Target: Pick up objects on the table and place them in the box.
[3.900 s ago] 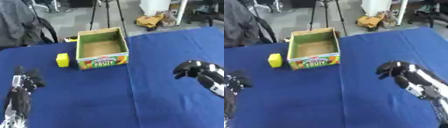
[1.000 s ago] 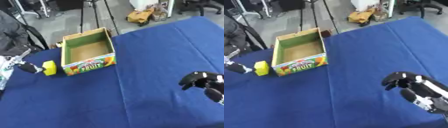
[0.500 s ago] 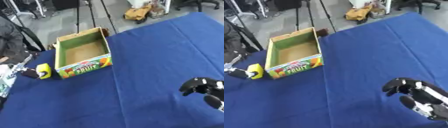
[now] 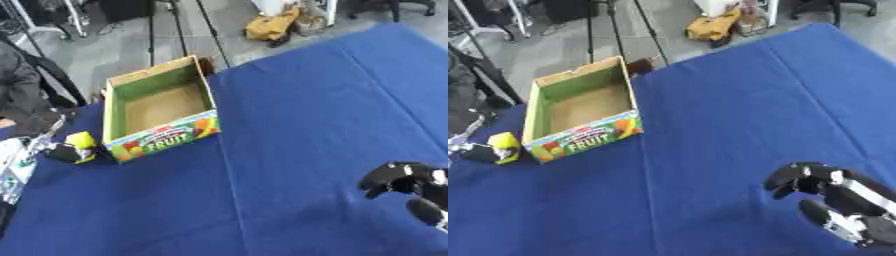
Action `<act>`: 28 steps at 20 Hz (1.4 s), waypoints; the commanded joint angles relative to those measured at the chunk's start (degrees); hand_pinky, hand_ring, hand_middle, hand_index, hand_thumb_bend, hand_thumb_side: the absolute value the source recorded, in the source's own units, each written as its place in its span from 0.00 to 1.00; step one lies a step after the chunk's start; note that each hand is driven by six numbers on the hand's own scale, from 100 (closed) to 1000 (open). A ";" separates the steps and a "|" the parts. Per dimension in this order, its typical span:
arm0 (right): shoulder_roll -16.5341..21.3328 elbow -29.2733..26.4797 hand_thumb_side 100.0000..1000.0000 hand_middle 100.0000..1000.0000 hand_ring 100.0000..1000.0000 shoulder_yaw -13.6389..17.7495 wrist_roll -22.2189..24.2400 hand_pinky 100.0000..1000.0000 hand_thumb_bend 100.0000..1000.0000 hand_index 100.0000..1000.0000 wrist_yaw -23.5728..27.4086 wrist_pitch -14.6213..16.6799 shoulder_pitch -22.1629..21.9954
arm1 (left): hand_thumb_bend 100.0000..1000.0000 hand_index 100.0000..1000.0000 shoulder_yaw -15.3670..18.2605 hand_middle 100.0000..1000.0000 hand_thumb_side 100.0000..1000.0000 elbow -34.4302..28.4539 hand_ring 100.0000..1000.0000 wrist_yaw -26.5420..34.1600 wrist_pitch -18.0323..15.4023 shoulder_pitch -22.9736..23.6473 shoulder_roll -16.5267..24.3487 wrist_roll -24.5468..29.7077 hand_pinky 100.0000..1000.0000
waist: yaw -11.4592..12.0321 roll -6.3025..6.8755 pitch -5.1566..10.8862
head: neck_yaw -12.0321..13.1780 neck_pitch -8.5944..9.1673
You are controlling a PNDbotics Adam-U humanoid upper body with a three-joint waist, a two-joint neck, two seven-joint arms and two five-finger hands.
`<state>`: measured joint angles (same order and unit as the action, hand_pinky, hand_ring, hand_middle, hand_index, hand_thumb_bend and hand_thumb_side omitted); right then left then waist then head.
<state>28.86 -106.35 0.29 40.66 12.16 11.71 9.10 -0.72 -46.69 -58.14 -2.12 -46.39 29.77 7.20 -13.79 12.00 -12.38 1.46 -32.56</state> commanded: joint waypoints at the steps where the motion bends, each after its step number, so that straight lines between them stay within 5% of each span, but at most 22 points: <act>1: 1.01 -1.37 0.62 0.71 0.77 0.06 0.22 0.69 0.17 0.78 -0.70 0.14 0.78 | 0.44 0.86 0.97 0.64 0.23 -0.13 0.72 -0.08 0.25 -0.58 1.90 0.22 0.84 | -0.13 -0.26 0.65 | 0.42 1.07; 12: 1.05 -1.59 0.63 0.71 0.77 0.03 0.31 0.69 0.17 0.78 -1.57 0.53 1.17 | 0.42 0.85 1.49 0.62 0.23 0.56 0.70 1.57 0.74 0.05 2.40 -0.45 0.84 | -0.93 0.25 -0.46 | 0.73 2.00; 16: 1.02 -1.62 0.63 0.71 0.77 0.02 0.32 0.69 0.16 0.78 -1.58 0.60 1.29 | 0.37 0.84 1.41 0.55 0.21 0.87 0.63 2.03 0.91 0.19 2.33 0.23 0.79 | -0.86 0.16 -0.62 | 0.67 2.02; 28: 0.88 -1.44 0.62 0.71 0.77 0.19 0.20 0.69 0.16 0.78 -1.16 0.51 0.99 | 0.36 0.86 1.10 0.64 0.19 1.14 0.68 4.76 1.59 0.39 4.20 15.28 0.78 | -0.68 -0.17 0.17 | 0.43 1.66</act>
<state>28.86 -106.68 0.29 40.81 10.69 12.10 9.77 0.20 -45.05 -53.63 -0.60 -45.44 30.96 21.45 -14.62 12.59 -13.23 1.91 -31.12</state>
